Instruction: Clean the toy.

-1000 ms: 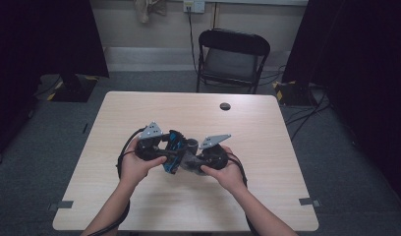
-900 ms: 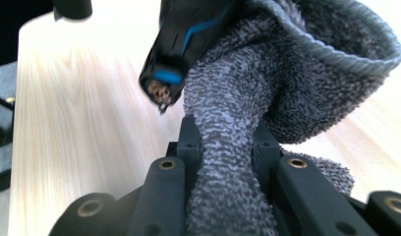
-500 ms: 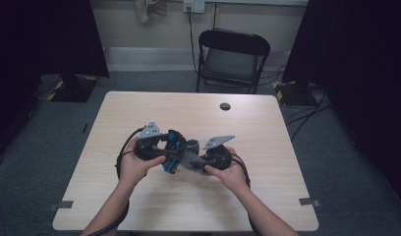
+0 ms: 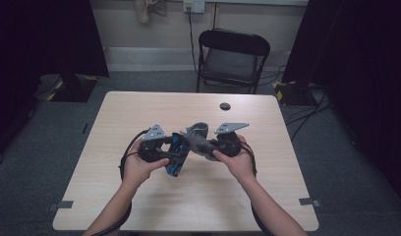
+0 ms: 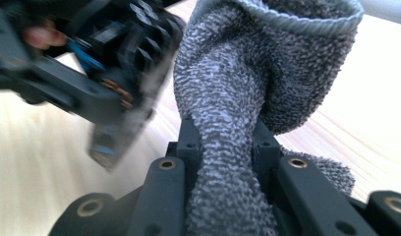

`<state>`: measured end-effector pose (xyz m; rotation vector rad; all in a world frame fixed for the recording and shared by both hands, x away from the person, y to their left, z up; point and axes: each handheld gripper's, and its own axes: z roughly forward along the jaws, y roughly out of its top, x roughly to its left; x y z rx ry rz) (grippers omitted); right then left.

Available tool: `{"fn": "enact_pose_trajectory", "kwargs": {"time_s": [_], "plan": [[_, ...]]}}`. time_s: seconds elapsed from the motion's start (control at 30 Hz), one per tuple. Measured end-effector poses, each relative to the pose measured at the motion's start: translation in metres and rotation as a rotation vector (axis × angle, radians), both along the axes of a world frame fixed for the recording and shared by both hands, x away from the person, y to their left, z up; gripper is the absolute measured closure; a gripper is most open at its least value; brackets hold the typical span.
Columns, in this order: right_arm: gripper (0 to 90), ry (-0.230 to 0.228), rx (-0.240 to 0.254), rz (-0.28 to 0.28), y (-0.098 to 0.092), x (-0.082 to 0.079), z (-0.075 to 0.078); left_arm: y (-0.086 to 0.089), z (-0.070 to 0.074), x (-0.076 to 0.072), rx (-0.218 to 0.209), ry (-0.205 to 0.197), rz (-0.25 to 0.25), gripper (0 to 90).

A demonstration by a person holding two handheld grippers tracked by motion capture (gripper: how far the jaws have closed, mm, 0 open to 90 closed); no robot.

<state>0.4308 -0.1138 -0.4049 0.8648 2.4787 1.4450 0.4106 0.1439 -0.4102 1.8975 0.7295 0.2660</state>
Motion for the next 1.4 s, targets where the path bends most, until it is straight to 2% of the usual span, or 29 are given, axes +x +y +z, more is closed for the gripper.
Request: {"fn": "enact_pose_trajectory", "kwargs": {"time_s": [0.1, 0.23, 0.4, 0.47, 0.93, 1.17, 1.27, 1.4], "plan": [[73.6, -0.015, -0.014, 0.034, 0.010, -0.006, 0.001, 0.002, -0.001, 0.001, 0.001, 0.001, 0.008, 25.5], [73.6, -0.003, -0.021, 0.055, 0.016, -0.007, -0.004, 0.005, -0.001, 0.001, -0.011, 0.006, 0.012, 25.5], [73.6, 0.016, -0.047, 0.082, 0.023, -0.011, -0.014, 0.005, 0.003, 0.001, -0.013, -0.005, 0.014, 25.5], [73.6, 0.023, -0.057, 0.096, 0.028, -0.013, -0.019, 0.005, 0.006, 0.000, -0.001, -0.017, 0.014, 25.5], [73.6, 0.060, -0.117, 0.171, 0.048, -0.027, -0.047, 0.009, 0.011, 0.000, -0.014, -0.035, 0.027, 25.5], [73.5, 0.071, -0.139, 0.165, 0.043, -0.026, -0.051, 0.010, 0.014, -0.001, -0.027, -0.038, 0.030, 25.5], [73.4, 0.067, -0.141, 0.137, 0.035, -0.022, -0.049, 0.010, 0.014, -0.001, -0.027, -0.035, 0.029, 25.5], [73.4, 0.049, -0.123, 0.074, 0.018, -0.012, -0.036, 0.009, 0.013, -0.001, -0.029, -0.031, 0.023, 25.5]]}}
